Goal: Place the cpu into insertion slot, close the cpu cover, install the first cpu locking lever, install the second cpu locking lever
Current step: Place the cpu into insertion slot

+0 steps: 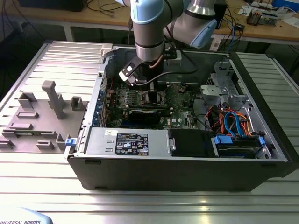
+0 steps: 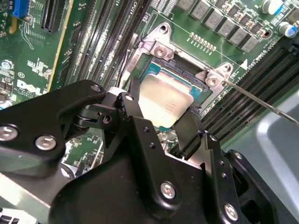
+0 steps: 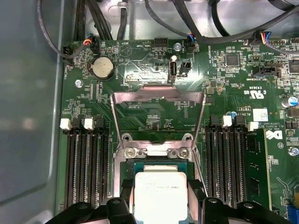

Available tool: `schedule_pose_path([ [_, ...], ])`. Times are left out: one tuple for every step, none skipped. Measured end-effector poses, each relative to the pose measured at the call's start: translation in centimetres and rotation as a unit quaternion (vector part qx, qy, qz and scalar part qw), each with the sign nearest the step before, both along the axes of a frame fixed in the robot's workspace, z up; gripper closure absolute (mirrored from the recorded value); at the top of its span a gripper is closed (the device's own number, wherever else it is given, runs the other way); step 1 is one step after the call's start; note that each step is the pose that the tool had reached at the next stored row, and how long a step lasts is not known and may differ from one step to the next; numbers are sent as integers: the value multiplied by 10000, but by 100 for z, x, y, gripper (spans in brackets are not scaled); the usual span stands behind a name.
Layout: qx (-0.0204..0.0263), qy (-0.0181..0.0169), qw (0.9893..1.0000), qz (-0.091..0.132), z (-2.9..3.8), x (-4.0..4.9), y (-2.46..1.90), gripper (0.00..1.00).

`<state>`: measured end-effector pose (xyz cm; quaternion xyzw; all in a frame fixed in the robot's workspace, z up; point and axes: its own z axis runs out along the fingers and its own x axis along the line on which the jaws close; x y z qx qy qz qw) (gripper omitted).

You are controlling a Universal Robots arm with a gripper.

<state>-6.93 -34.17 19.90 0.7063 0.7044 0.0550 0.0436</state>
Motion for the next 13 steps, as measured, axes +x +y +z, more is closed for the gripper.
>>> schedule_pose_path([
  [-1,0,10000,0,-4,0,0,46],
  [-2,0,10000,0,-8,-1,0,46],
  [-3,1,10000,-1,-12,-1,1,46],
  [-4,2,10000,-2,-18,-2,4,46],
  [-2,1,10000,-1,-26,-1,6,46],
  [-1,0,10000,-1,-27,-1,7,46],
  [-1,0,10000,-1,-27,-1,7,46],
  [-2,0,10000,-1,-27,-1,7,46],
  [-2,0,10000,-1,-27,-1,7,46],
  [-2,0,10000,-1,-27,-1,7,46],
  [-2,0,10000,-1,-27,-1,7,46],
  [-2,0,10000,-1,-27,-1,7,46],
  [-1,-1,10000,-1,-28,0,8,46],
])
